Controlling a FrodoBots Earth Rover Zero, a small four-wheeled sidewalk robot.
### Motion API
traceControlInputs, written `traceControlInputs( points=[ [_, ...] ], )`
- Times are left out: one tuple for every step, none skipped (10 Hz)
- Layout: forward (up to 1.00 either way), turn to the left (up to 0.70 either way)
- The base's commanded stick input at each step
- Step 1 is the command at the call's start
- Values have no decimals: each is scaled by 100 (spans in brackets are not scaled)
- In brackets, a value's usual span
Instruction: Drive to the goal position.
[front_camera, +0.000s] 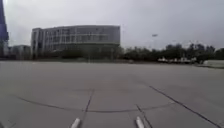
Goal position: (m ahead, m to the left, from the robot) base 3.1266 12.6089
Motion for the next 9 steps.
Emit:
traceControlInputs(
  points=[
    [0, -100],
    [0, -100],
    [0, -100],
    [0, -100],
    [0, -100],
    [0, -100],
    [0, -100],
    [0, -100],
    [0, -100]
  ],
)
